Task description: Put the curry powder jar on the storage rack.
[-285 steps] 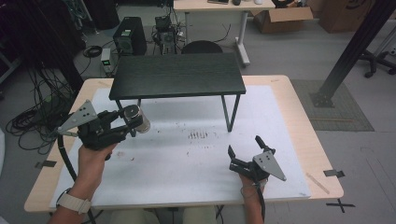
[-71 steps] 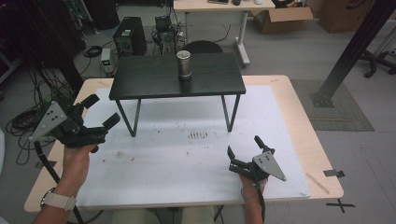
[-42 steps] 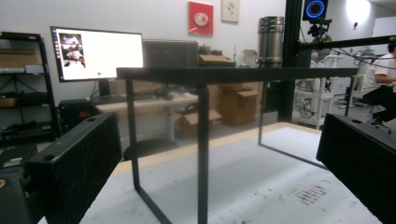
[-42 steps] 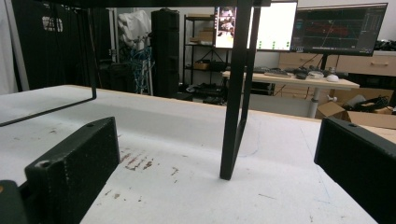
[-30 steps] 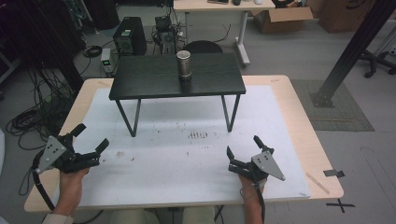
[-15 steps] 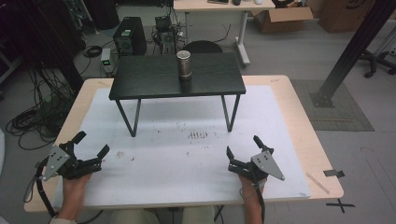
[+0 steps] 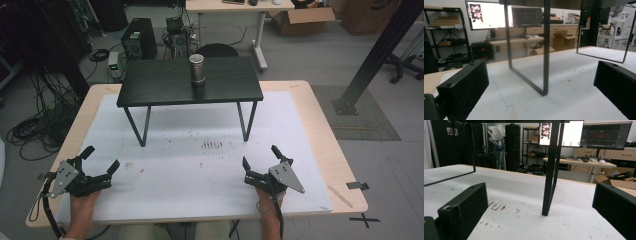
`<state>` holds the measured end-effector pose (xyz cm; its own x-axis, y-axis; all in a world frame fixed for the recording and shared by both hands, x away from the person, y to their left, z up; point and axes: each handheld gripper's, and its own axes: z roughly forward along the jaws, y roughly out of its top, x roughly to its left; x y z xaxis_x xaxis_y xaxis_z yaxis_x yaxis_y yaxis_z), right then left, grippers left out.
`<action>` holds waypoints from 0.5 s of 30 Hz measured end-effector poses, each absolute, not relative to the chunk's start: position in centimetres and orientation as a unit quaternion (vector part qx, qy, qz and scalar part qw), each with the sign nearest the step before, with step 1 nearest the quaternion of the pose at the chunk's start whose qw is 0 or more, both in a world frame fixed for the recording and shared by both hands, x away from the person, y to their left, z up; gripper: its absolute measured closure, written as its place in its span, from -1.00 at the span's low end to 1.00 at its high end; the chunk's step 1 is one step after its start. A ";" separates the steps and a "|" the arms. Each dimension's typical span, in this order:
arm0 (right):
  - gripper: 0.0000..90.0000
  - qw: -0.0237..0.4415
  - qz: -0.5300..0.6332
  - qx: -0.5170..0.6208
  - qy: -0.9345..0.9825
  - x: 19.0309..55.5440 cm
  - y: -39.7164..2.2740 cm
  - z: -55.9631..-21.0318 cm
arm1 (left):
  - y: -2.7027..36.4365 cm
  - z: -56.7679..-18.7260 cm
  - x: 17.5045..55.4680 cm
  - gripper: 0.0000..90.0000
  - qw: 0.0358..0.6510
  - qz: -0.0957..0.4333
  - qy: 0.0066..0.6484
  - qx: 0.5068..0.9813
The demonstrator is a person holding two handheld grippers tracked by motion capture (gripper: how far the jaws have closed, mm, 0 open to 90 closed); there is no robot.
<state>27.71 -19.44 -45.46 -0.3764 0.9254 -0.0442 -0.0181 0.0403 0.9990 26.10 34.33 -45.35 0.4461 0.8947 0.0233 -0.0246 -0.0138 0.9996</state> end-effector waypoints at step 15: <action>-1.00 0.408 0.579 0.382 0.594 27.7 -19.5 -45.5 | 34.3 -45.5 26.1 -0.99 0.600 0.380 0.369 0.600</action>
<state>27.70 -19.45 -45.47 -0.3764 0.9255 -0.0434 -0.0183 0.0394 0.9991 26.14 34.32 -45.48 0.4396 0.8981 0.0141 -0.0129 -0.0094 0.9999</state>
